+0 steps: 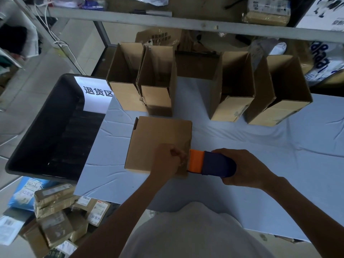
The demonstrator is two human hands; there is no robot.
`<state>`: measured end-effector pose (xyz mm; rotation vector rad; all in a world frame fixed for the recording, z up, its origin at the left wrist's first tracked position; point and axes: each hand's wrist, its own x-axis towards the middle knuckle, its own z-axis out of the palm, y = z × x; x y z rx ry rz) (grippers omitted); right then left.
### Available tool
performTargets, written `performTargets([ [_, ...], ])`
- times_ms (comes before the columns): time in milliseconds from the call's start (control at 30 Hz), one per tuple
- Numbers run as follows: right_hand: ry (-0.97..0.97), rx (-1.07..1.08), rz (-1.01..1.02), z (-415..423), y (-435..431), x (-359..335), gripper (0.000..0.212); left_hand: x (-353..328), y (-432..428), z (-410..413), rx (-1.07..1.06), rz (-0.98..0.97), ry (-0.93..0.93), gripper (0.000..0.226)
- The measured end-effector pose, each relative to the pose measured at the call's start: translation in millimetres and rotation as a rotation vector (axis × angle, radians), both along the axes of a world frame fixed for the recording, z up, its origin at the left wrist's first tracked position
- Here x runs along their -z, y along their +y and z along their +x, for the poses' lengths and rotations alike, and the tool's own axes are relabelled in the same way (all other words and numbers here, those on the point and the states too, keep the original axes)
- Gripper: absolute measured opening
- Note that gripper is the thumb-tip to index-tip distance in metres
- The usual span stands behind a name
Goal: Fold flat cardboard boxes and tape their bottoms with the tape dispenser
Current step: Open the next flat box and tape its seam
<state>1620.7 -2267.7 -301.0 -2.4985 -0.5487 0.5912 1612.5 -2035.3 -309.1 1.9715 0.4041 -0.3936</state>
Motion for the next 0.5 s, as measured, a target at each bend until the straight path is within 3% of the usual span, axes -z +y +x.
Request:
performTargets([
  [267,0.035,0.022,-0.048,1.0,-8.6,-1.6,0.066,4.5,-0.3,7.8,0.032,0.107,-0.018,0.032],
  [400,-0.03,0.048,-0.114,3.0,-32.9,-4.6,0.062,16.2,30.6,13.1,0.009,0.042,-0.003,0.032],
  [500,-0.056,0.008,-0.163,7.7,-35.7,-4.7,0.059,25.0,34.6,11.4,-0.01,0.15,-0.034,0.017],
])
